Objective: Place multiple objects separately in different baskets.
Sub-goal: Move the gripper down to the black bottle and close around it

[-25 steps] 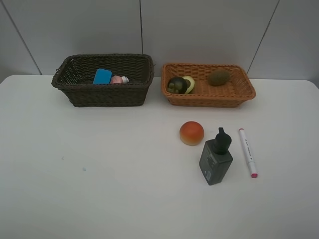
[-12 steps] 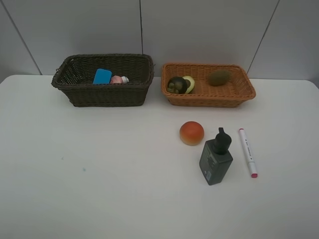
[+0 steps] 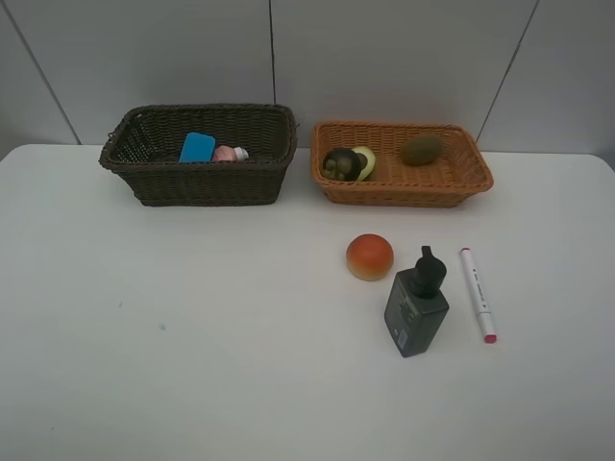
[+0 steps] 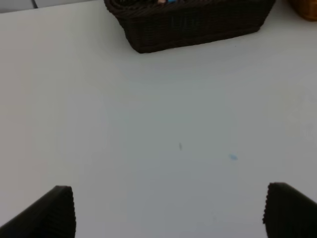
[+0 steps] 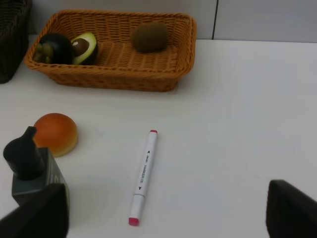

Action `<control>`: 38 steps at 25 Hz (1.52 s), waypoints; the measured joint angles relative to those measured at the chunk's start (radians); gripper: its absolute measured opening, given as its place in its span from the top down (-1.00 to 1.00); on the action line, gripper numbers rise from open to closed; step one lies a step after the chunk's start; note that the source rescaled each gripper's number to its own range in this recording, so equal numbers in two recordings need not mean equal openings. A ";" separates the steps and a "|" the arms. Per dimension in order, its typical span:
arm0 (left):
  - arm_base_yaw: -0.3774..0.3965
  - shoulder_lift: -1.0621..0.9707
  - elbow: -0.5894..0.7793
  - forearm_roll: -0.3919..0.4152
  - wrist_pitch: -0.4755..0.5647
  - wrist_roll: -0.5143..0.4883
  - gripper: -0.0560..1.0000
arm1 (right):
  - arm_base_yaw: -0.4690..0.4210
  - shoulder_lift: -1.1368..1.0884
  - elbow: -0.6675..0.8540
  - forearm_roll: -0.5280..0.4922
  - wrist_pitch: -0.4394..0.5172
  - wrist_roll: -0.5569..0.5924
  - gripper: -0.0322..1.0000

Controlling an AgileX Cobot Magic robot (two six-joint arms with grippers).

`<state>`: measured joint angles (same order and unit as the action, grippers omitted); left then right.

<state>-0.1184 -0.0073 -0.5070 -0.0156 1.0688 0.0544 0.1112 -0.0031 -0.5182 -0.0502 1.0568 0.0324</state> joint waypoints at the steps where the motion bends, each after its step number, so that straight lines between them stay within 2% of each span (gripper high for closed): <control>1: 0.014 0.000 0.000 -0.001 0.000 0.000 -0.86 | 0.000 0.000 0.000 -0.001 0.000 0.000 -1.00; 6: 0.061 0.000 0.000 -0.003 -0.002 0.000 -0.86 | 0.000 0.000 0.000 -0.004 0.000 0.000 -1.00; 13: 0.062 0.000 0.000 -0.003 -0.002 0.000 -0.86 | 0.000 0.000 0.000 -0.005 0.000 0.003 -1.00; 17: 0.062 0.000 0.000 -0.003 -0.003 0.000 -0.86 | 0.000 0.068 0.000 -0.046 0.000 0.081 -1.00; 23: 0.062 0.000 0.000 -0.003 -0.003 0.000 -0.86 | 0.000 0.439 -0.043 -0.051 -0.004 0.120 -1.00; 28: 0.062 0.000 0.000 -0.003 -0.003 0.000 -0.86 | 0.000 0.812 -0.172 0.019 0.013 0.122 -1.00; 33: 0.062 0.000 0.000 -0.003 -0.004 0.000 -0.86 | 0.002 1.092 -0.335 0.101 0.093 0.116 -1.00; 35: 0.062 0.000 0.000 -0.003 -0.004 0.000 -0.86 | 0.034 1.173 -0.374 0.108 0.122 0.114 -1.00; 38: 0.062 0.000 0.000 -0.003 -0.004 0.000 -0.86 | 0.148 1.276 -0.416 0.115 0.130 0.117 -1.00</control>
<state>-0.0562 -0.0073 -0.5070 -0.0183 1.0649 0.0544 0.2592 1.2732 -0.9344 0.0651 1.1866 0.1493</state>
